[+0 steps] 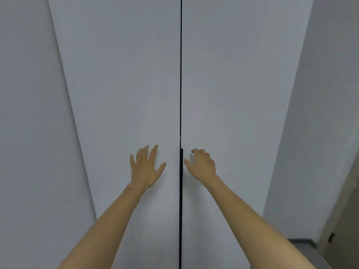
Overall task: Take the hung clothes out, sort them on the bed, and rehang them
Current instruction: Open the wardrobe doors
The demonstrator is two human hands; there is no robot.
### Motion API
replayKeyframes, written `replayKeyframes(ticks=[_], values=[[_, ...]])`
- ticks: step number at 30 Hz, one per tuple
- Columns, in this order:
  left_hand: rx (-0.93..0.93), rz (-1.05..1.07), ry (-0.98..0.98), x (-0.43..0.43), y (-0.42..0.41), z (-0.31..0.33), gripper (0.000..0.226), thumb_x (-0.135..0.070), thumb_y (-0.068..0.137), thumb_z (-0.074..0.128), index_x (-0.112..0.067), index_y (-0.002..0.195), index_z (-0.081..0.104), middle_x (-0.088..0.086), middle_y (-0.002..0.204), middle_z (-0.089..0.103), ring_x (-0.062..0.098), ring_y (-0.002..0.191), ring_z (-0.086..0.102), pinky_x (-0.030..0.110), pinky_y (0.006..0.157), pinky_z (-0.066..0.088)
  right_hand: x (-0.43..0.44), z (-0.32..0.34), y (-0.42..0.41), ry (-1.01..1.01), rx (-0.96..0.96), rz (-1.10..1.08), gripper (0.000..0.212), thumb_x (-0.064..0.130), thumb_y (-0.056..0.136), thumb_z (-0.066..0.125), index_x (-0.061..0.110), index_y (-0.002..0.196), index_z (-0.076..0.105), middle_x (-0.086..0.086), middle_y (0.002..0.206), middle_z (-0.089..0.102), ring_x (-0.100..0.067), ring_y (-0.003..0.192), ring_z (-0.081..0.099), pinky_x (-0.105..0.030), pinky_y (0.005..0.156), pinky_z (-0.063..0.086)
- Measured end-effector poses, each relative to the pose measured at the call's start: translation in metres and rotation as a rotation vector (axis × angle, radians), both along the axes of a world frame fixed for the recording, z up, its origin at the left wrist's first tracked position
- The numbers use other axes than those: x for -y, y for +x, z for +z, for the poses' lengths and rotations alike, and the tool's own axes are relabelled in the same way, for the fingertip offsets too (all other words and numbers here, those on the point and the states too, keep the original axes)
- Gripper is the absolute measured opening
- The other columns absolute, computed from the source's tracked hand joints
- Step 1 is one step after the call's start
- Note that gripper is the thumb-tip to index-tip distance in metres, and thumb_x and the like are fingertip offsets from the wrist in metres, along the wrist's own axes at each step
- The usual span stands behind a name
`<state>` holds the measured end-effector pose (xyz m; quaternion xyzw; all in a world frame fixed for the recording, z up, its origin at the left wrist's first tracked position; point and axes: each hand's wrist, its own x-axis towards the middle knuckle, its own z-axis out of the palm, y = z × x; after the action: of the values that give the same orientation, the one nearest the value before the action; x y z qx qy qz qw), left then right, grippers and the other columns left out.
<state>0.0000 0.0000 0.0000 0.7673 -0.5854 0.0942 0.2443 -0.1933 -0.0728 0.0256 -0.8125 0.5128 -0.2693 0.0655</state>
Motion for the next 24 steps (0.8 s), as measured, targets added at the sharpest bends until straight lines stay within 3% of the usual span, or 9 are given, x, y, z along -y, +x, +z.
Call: replayKeyframes(ticks=[3, 5, 10, 14, 20, 24], values=[[0.063, 0.045, -0.012, 0.005, 0.007, -0.006, 0.083, -0.074, 0.085, 0.007, -0.034, 0.157, 0.001, 0.001, 0.166, 0.001, 0.023, 0.153, -0.004, 0.052, 0.118, -0.013, 0.013, -0.008, 0.018, 0.021, 0.015, 0.028, 0.042, 0.045, 0.098, 0.049, 0.013, 0.125, 0.053, -0.003, 0.119, 0.057, -0.024, 0.109, 0.054, -0.035, 0.084, 0.045], [0.126, 0.069, -0.043, 0.008, 0.014, -0.012, 0.086, -0.073, 0.08, -0.003, -0.034, 0.158, 0.0, -0.001, 0.166, -0.002, 0.022, 0.153, -0.006, 0.052, 0.116, -0.017, 0.021, -0.014, 0.033, 0.033, 0.032, 0.039, 0.032, 0.045, 0.097, 0.049, 0.014, 0.104, 0.054, -0.003, 0.101, 0.06, -0.023, 0.094, 0.058, -0.034, 0.073, 0.045], [0.129, 0.081, -0.096, 0.014, 0.026, -0.022, 0.079, -0.071, 0.086, 0.003, -0.036, 0.156, -0.002, -0.002, 0.166, -0.007, 0.021, 0.152, -0.011, 0.049, 0.116, -0.019, 0.033, -0.024, 0.048, -0.016, 0.097, -0.001, 0.03, 0.042, 0.1, 0.046, 0.013, 0.092, 0.049, -0.002, 0.082, 0.059, -0.019, 0.071, 0.055, -0.031, 0.058, 0.038], [0.147, 0.081, -0.09, 0.014, 0.026, -0.026, 0.077, -0.07, 0.088, 0.005, -0.036, 0.156, -0.003, -0.001, 0.166, -0.007, 0.023, 0.152, -0.009, 0.052, 0.118, -0.014, 0.035, -0.029, 0.047, -0.012, 0.114, -0.012, 0.028, 0.034, 0.102, 0.044, 0.013, 0.082, 0.042, 0.006, 0.067, 0.042, -0.017, 0.065, 0.047, -0.027, 0.047, 0.024], [0.142, 0.068, -0.047, -0.002, 0.018, -0.027, 0.078, -0.071, 0.084, 0.0, -0.038, 0.154, -0.007, -0.004, 0.166, -0.008, 0.022, 0.152, -0.011, 0.051, 0.117, -0.015, 0.018, -0.028, 0.038, 0.037, 0.2, 0.016, 0.026, 0.03, 0.102, 0.046, 0.012, 0.083, 0.044, 0.005, 0.066, 0.043, -0.018, 0.065, 0.048, -0.03, 0.05, 0.029], [0.171, 0.04, -0.12, -0.018, 0.012, -0.031, 0.074, -0.067, 0.091, 0.01, -0.033, 0.157, 0.01, -0.001, 0.166, 0.009, 0.025, 0.153, 0.001, 0.054, 0.118, -0.012, -0.004, -0.03, 0.027, 0.041, 0.231, 0.014, 0.026, 0.031, 0.102, 0.046, 0.012, 0.085, 0.045, 0.003, 0.068, 0.046, -0.019, 0.065, 0.049, -0.03, 0.056, 0.035]])
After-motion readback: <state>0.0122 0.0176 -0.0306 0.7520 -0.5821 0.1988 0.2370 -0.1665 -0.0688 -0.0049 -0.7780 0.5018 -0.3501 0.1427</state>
